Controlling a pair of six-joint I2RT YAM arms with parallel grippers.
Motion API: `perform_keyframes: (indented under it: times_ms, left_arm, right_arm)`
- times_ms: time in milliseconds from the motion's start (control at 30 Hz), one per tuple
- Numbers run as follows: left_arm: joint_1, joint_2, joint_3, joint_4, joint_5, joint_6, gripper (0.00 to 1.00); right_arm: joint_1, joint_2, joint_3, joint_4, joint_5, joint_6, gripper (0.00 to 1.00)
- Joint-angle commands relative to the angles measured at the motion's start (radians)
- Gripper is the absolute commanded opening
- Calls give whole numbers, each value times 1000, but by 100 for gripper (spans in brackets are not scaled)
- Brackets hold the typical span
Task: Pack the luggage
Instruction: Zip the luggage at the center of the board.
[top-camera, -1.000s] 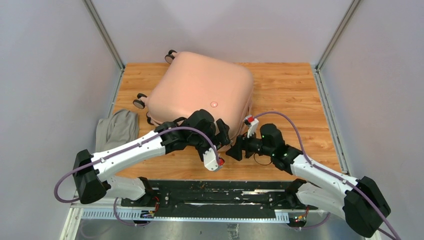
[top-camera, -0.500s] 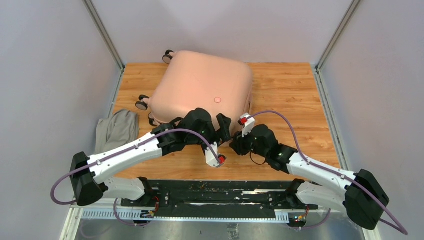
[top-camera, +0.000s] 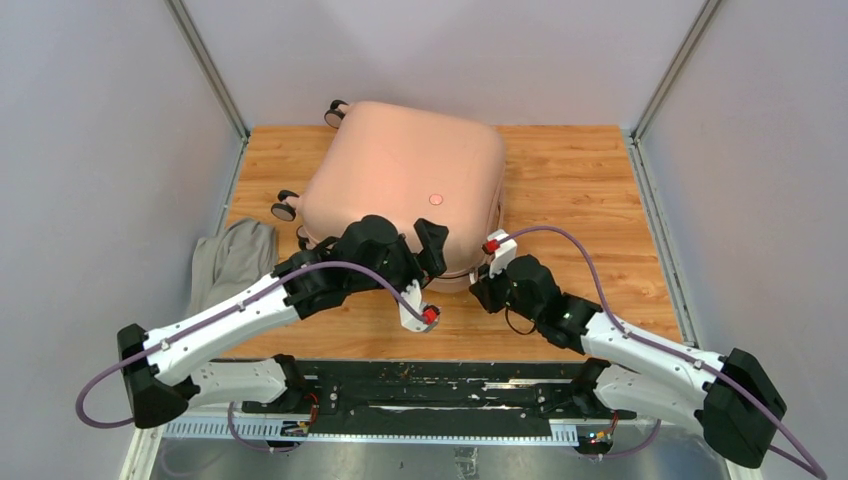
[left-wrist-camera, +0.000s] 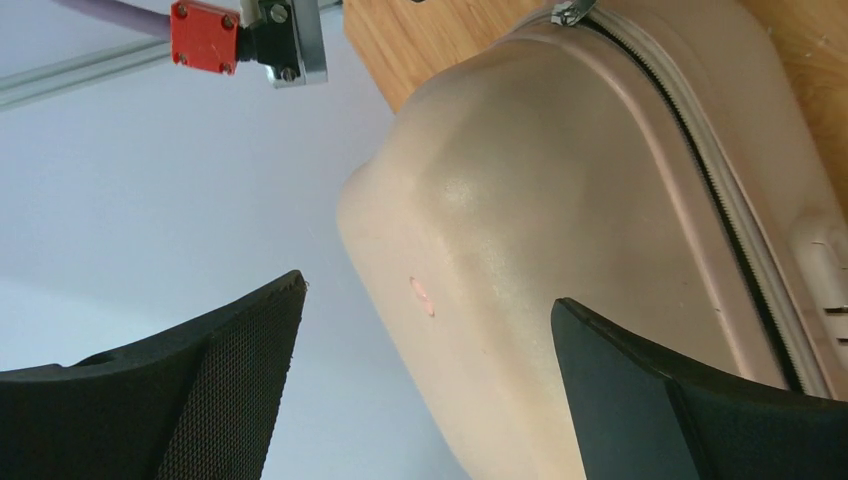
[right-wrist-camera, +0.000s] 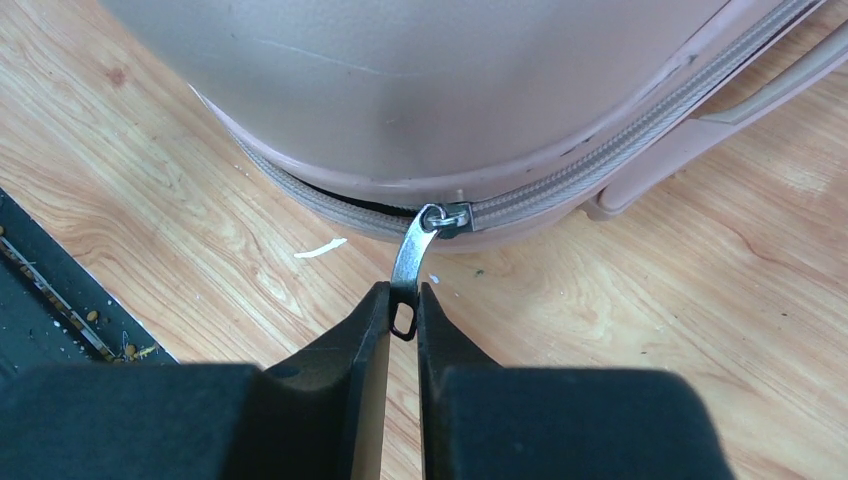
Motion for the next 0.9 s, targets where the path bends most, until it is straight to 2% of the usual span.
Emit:
perform_keyframes:
  times_ms: [0, 100, 200, 300, 400, 500, 600, 700, 867]
  left_arm:
    - [0, -71, -70, -79, 45, -62, 96]
    - [1, -119, -170, -44, 48, -5, 95]
    - [0, -185, -314, 71, 58, 67, 92]
    - [1, -237, -406, 126, 83, 112, 80]
    - [1, -238, -414, 64, 83, 103, 67]
    - [0, -197, -388, 5, 48, 18, 49]
    - [2, -140, -346, -23, -19, -127, 35]
    - [45, -120, -328, -84, -40, -162, 27]
    - [181, -98, -341, -129, -21, -154, 24]
  right_arm:
    - [5, -46, -20, 87, 86, -38, 0]
    - [5, -43, -29, 109, 59, -47, 0]
    - [5, -31, -34, 124, 44, -42, 0]
    - [5, -30, -40, 135, 39, -38, 0]
    - [5, -33, -50, 147, 35, -34, 0]
    - [4, -30, -56, 165, 19, -32, 0]
    - [4, -22, -56, 174, 6, -26, 0]
    - [3, -27, -58, 174, 2, -20, 0]
    - [-4, -40, -53, 170, -9, -14, 0]
